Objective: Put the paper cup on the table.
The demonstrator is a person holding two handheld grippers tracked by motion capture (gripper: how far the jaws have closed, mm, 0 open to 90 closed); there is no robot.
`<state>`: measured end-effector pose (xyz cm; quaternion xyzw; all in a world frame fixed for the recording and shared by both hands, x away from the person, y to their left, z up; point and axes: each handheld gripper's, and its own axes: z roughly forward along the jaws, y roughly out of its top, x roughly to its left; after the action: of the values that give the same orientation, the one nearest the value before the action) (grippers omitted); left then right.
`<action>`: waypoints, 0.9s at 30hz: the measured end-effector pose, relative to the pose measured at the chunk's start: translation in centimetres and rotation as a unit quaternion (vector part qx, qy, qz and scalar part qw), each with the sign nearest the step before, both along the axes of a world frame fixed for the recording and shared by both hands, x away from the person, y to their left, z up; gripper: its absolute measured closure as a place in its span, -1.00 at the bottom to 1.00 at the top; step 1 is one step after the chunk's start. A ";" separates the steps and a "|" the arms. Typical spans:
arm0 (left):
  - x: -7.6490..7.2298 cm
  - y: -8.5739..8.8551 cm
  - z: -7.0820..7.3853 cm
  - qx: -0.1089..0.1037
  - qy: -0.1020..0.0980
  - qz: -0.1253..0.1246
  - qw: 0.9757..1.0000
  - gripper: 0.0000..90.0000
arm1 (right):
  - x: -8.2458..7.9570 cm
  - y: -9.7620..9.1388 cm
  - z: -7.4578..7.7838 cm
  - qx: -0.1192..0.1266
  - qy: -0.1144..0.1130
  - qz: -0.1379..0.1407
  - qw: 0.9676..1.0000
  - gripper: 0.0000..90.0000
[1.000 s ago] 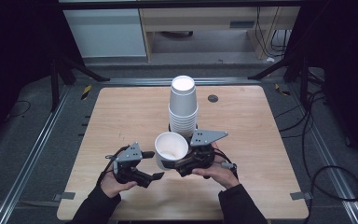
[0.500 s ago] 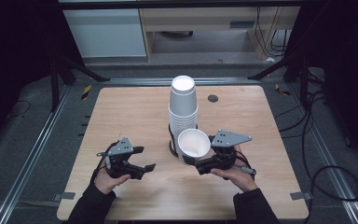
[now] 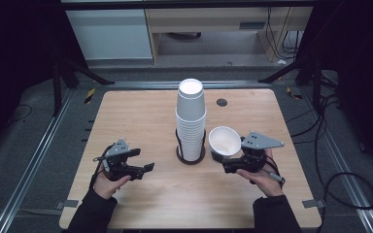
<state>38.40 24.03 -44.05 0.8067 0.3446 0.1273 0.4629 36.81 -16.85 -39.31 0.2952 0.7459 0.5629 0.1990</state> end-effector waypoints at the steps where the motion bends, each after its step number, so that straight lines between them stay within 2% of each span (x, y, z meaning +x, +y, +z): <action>1: 0.1 0.1 0.0 0.001 0.001 0.004 1.000 -0.65 | 0.2 -0.3 0.0 -0.002 0.000 -0.010 1.000 -0.66; 4: 0.3 0.5 -0.2 0.002 0.002 0.015 1.000 -0.65 | 0.7 -1.3 -0.1 -0.012 0.002 -0.048 0.999 -0.66; 5: 0.3 0.5 -0.2 0.003 0.002 0.018 1.000 -0.65 | 0.9 -1.7 -0.1 -0.013 0.005 -0.068 0.998 -0.66; 10: 0.7 1.0 -0.5 0.004 0.008 0.032 0.999 -0.64 | 1.9 -2.9 -0.7 -0.028 0.018 -0.123 0.992 -0.65; 14: 0.9 1.4 -0.7 0.007 0.009 0.043 0.999 -0.64 | 3.0 -3.9 -1.3 -0.040 0.024 -0.164 0.985 -0.65; 18: 1.1 1.9 -0.7 0.002 0.009 0.056 0.998 -0.64 | 4.2 -5.0 -1.5 -0.053 0.020 -0.204 0.977 -0.65; 21: 1.3 2.2 -0.7 0.003 0.008 0.067 0.998 -0.64 | 5.0 -5.6 -2.0 -0.062 0.022 -0.223 0.973 -0.65; 27: 1.4 2.9 -0.8 0.002 0.002 0.090 0.996 -0.63 | 6.3 -7.2 -3.7 -0.075 0.048 -0.252 0.964 -0.66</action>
<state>39.81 26.94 -44.87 0.7735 0.4165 0.1673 0.4475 43.09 -24.09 -43.00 0.4841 0.6964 0.4221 0.3201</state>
